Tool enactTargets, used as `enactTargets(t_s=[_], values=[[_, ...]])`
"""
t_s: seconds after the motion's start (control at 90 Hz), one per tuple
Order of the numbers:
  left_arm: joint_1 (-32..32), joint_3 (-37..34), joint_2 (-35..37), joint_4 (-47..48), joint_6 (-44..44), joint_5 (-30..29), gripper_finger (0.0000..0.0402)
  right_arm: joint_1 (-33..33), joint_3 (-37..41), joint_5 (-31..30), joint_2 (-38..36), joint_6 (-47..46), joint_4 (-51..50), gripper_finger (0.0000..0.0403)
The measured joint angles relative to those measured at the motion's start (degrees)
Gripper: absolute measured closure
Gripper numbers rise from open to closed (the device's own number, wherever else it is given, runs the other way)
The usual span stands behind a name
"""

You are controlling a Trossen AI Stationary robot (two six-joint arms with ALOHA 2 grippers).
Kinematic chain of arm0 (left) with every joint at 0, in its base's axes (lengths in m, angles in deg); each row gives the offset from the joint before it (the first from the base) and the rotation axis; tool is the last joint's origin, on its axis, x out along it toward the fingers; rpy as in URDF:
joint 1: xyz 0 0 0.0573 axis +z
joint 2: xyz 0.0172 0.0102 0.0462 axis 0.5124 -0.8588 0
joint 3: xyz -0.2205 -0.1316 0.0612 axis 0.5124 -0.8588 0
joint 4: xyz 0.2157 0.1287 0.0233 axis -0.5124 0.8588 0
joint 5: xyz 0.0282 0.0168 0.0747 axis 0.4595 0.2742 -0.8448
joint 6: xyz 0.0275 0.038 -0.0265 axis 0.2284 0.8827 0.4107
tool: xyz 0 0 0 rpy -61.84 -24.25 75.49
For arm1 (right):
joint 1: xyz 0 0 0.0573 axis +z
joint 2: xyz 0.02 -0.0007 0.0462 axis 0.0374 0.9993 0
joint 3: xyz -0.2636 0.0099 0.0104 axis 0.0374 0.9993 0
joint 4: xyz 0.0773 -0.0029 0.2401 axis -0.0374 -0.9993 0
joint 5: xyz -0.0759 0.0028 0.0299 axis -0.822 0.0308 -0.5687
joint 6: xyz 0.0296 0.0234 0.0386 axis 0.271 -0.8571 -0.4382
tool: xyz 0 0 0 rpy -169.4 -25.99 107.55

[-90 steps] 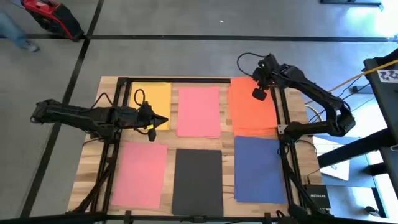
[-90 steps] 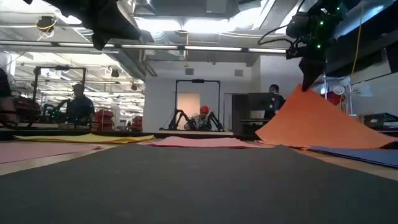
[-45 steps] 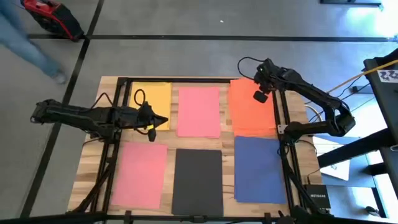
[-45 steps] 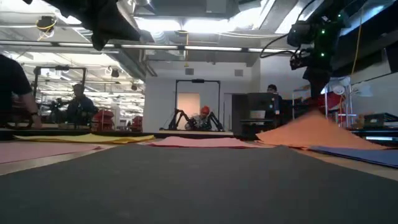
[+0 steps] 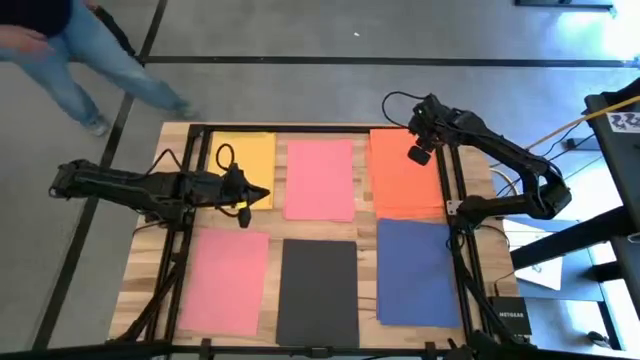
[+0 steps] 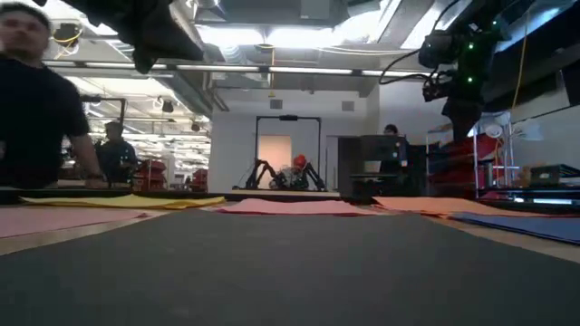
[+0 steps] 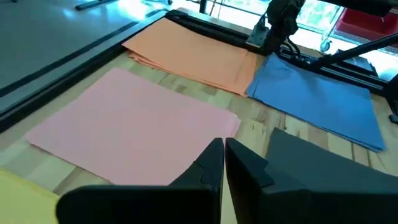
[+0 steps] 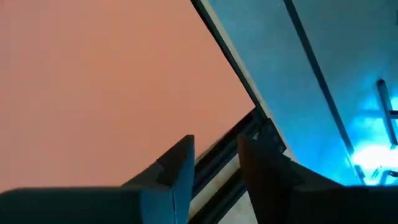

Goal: Organize paper
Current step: Stack the orange paper on the top of the orange paper

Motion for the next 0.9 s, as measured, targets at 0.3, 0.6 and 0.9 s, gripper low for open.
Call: enactTargets(t_s=[0.3,0.6,0.9], values=[[0.0,0.0,0.0,1.6,0.1,0.0,0.0402,0.0,0.0,0.0,0.0,0.0,-0.2,0.0288],[0.0,0.0,0.0,1.6,0.3,0.0,0.0402,0.0,0.0,0.0,0.0,0.0,0.0,0.0288],[0.0,0.0,0.0,1.5,2.3,0.0,0.0402,0.0,0.0,0.0,0.0,0.0,0.3,0.0288]])
